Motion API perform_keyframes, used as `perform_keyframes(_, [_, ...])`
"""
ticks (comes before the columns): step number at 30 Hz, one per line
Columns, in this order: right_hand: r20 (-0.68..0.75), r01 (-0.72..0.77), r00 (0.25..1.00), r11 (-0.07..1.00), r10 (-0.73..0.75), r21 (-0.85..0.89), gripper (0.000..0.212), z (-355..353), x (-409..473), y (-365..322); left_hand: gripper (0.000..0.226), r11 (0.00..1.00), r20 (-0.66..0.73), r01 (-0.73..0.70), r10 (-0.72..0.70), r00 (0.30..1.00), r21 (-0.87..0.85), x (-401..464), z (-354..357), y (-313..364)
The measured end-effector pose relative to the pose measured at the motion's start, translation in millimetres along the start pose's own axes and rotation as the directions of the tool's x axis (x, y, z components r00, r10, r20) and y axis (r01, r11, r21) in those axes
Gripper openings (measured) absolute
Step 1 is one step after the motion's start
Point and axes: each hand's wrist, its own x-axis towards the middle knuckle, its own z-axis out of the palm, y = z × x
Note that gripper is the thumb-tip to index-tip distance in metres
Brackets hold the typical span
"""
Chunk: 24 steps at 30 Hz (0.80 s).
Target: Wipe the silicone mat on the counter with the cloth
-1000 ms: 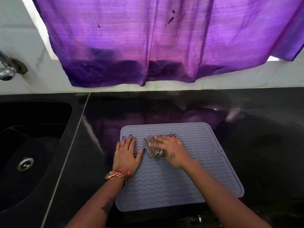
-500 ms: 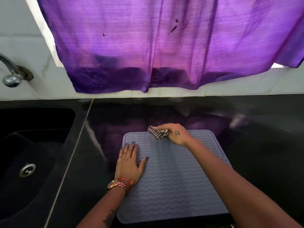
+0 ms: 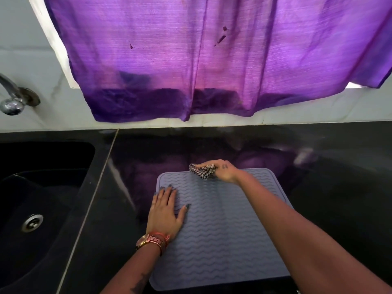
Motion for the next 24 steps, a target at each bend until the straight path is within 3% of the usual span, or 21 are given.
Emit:
perform_keyframes(3, [-0.088, -0.029, 0.996, 0.976, 0.010, -0.215, 0.066, -2.0, -19.8, 8.6, 0.107, 1.000, 0.001, 0.003, -0.003, 1.000, 0.005, 2.0, -0.2, 0.1])
perform_keyframes(6, [-0.027, -0.081, 0.997, 0.902, 0.076, -0.425, 0.076, 29.7, -55.4, 22.6, 0.094, 1.000, 0.003, -0.001, 0.001, 1.000, 0.017, 3.2, 1.3, 0.9])
perform_keyframes(9, [-0.050, -0.137, 0.991, 0.902, 0.128, -0.409, 0.081, 43.1, -60.1, 25.2, 0.086, 1.000, 0.006, 0.006, -0.006, 1.000, 0.016, 3.3, 1.7, 0.4])
perform_keyframes(12, [0.032, -0.153, 0.985, 0.936, 0.172, -0.318, 0.073, 31.7, -49.5, 25.5, 0.088, 1.000, 0.009, 0.000, 0.000, 1.000, 0.013, 2.3, 0.1, 0.0])
perform_keyframes(17, [-0.002, -0.084, 0.996, 0.989, 0.084, -0.123, 0.069, 15.6, -64.0, 12.3, 0.088, 1.000, 0.015, 0.003, -0.004, 1.000, 0.022, 2.2, 0.9, 0.2])
perform_keyframes(22, [-0.055, -0.052, 0.998, 0.934, 0.035, -0.353, 0.080, 73.1, -131.7, 22.9, 0.088, 0.999, 0.012, 0.005, -0.005, 1.000, 0.034, 2.8, 1.9, -0.2])
perform_keyframes(24, [-0.076, -0.075, 0.996, 0.934, 0.052, -0.348, 0.081, 76.8, -132.7, 20.8, 0.088, 0.999, 0.021, 0.013, -0.014, 1.000, 0.032, 2.7, 2.2, 0.8])
